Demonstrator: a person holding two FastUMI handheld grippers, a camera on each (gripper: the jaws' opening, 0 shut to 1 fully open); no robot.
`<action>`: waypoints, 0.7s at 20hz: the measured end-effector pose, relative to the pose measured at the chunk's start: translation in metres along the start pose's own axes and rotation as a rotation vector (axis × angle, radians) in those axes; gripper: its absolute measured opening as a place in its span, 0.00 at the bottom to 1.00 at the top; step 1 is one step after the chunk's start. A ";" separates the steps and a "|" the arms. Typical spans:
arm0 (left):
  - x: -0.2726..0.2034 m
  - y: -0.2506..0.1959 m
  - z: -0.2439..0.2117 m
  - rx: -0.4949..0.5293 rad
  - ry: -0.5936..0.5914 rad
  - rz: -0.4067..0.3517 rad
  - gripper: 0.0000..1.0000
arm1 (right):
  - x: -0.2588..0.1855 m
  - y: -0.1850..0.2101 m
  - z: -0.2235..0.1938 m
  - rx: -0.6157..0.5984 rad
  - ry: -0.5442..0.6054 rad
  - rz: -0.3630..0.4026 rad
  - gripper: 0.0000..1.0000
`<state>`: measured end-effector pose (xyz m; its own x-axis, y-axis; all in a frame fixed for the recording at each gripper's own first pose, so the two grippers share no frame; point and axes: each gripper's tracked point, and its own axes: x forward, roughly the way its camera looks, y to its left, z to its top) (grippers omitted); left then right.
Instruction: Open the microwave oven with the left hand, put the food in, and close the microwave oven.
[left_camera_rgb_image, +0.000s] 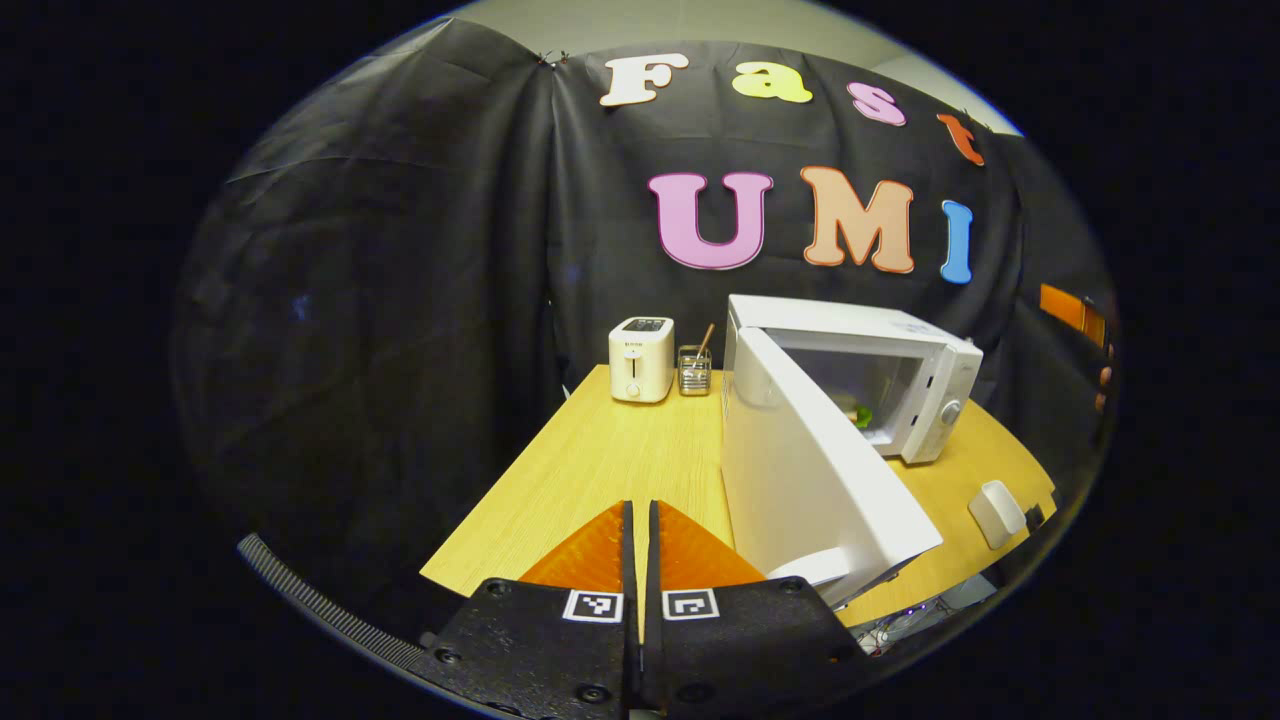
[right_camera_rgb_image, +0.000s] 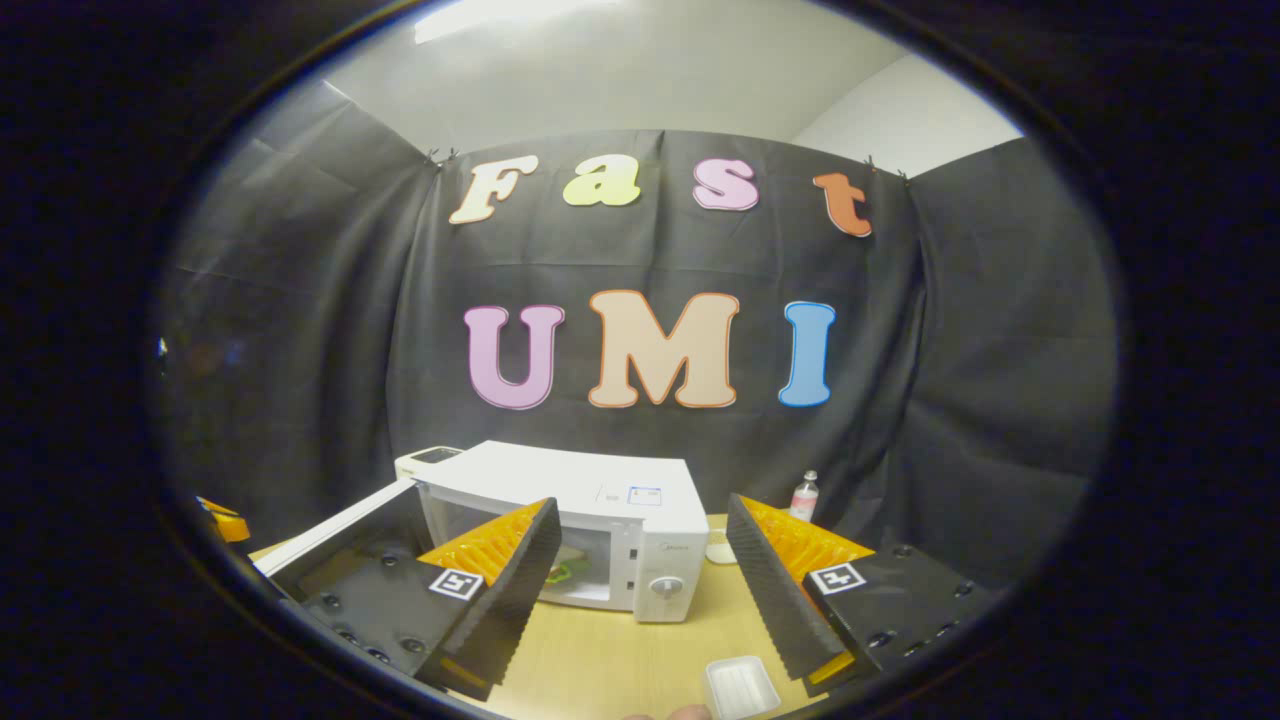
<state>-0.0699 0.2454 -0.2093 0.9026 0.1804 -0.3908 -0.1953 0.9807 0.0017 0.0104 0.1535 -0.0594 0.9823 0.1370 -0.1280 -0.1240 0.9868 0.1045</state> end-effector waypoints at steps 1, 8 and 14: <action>0.002 -0.001 -0.006 0.006 0.014 0.001 0.00 | 0.001 -0.001 0.001 0.015 0.000 -0.003 0.97; 0.012 -0.014 -0.026 0.045 0.079 -0.004 0.00 | 0.004 -0.025 0.004 0.001 -0.009 -0.040 0.97; 0.017 -0.040 -0.028 0.102 0.102 -0.027 0.00 | 0.013 -0.052 -0.003 0.002 0.013 -0.081 0.96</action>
<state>-0.0577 0.2074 -0.2420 0.8621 0.1502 -0.4839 -0.1268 0.9886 0.0809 0.0288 0.1045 -0.0695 0.9872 0.0573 -0.1487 -0.0434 0.9945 0.0953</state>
